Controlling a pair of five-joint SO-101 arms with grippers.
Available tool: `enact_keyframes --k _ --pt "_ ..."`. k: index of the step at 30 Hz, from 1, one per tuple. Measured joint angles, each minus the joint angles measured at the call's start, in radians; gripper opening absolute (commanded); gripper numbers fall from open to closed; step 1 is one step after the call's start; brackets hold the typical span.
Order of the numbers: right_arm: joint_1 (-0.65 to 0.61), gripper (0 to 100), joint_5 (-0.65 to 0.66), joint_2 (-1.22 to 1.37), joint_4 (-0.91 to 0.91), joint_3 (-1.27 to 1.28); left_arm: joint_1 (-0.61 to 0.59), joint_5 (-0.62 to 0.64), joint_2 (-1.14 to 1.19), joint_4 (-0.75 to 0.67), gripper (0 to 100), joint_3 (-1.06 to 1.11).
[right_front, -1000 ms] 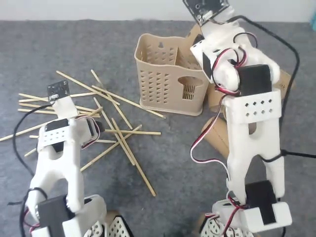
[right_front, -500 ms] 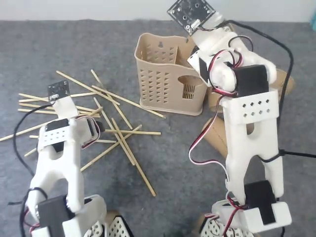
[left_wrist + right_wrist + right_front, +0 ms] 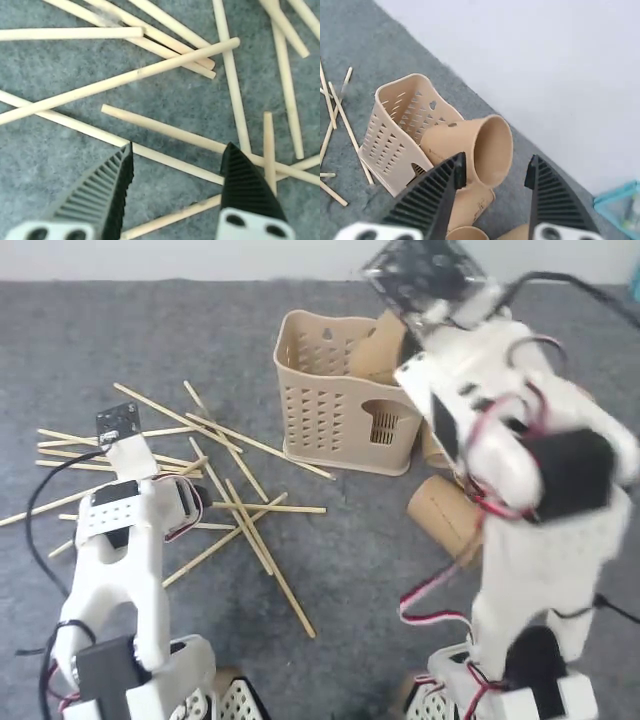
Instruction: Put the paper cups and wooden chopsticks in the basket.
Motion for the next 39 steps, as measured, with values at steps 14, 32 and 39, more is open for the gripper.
enact_keyframes --k 14,32,39 --pt "0.025 19.9 -0.19 -0.009 0.089 -0.038 0.0 0.0 0.0 0.0 27 0.0" --pt "-0.034 20.2 -0.325 0.278 -0.069 0.041 0.0 0.0 0.0 0.0 27 0.0" --pt "0.014 19.9 -0.299 0.201 0.011 0.041 0.0 0.0 0.0 -0.009 27 0.0"
